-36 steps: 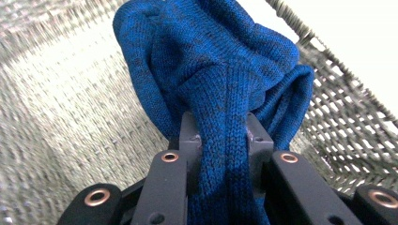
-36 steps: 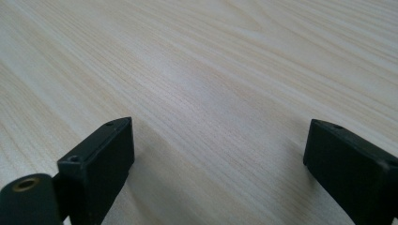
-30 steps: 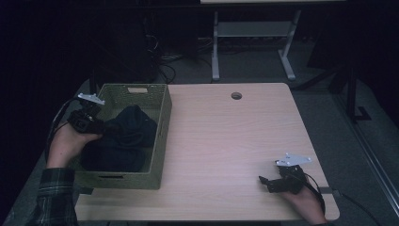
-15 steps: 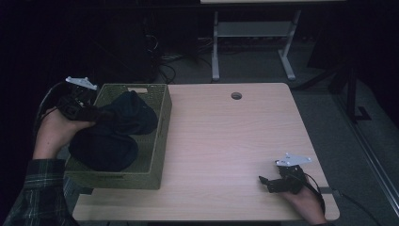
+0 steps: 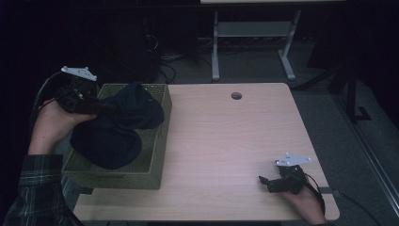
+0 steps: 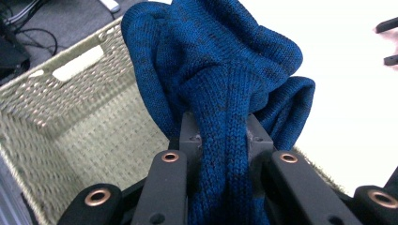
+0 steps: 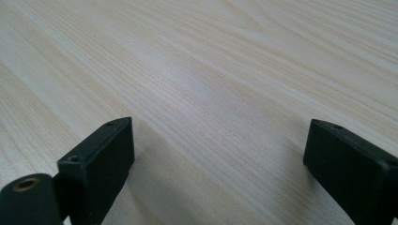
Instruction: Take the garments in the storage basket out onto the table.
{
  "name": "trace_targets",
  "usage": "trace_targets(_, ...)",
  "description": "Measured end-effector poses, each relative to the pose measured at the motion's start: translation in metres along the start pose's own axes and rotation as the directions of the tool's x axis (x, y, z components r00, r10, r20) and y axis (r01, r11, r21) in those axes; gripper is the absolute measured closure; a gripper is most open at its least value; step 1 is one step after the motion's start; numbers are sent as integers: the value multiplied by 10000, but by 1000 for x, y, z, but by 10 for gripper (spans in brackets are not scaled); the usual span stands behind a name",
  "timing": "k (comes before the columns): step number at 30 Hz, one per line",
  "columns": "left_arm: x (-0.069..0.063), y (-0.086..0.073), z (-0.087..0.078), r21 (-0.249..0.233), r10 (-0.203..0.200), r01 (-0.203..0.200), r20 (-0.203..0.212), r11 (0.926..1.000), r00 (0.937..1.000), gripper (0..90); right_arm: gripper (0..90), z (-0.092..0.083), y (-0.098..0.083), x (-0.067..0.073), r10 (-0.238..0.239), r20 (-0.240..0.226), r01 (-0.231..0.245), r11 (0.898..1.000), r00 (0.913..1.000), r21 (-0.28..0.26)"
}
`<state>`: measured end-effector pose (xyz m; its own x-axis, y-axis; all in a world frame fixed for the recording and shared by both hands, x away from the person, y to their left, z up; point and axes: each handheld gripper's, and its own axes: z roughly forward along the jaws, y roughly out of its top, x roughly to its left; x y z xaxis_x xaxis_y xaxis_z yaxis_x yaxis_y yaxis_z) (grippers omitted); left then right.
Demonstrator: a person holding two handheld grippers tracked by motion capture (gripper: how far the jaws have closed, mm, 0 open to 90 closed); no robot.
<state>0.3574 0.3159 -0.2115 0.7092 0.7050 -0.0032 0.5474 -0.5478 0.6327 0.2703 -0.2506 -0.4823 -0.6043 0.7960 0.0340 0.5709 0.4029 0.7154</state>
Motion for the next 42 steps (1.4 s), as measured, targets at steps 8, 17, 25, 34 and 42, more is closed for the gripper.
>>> trace_targets(8,-12,15,3,-112,178,-176,182,9998,9997,749,87,0,0,0,1,2,-1,10000,10000,1)
trace_targets(17,-28,35,10,-234,519,-506,604,9984,9968,750,87,0,0,0,4,0,-4,10000,10000,2)
trace_targets(25,-45,55,21,-159,1046,-1034,1082,9945,9886,749,87,0,0,0,1,-4,-1,10000,10000,-1)
trace_targets(34,-63,77,36,-210,1435,-1420,1671,9896,9754,750,87,0,0,0,4,-2,-4,10000,10000,-7)
trace_targets(42,-81,93,58,11,1787,-1832,2145,9831,9602,751,87,0,0,0,-2,-4,2,10000,10000,-6)
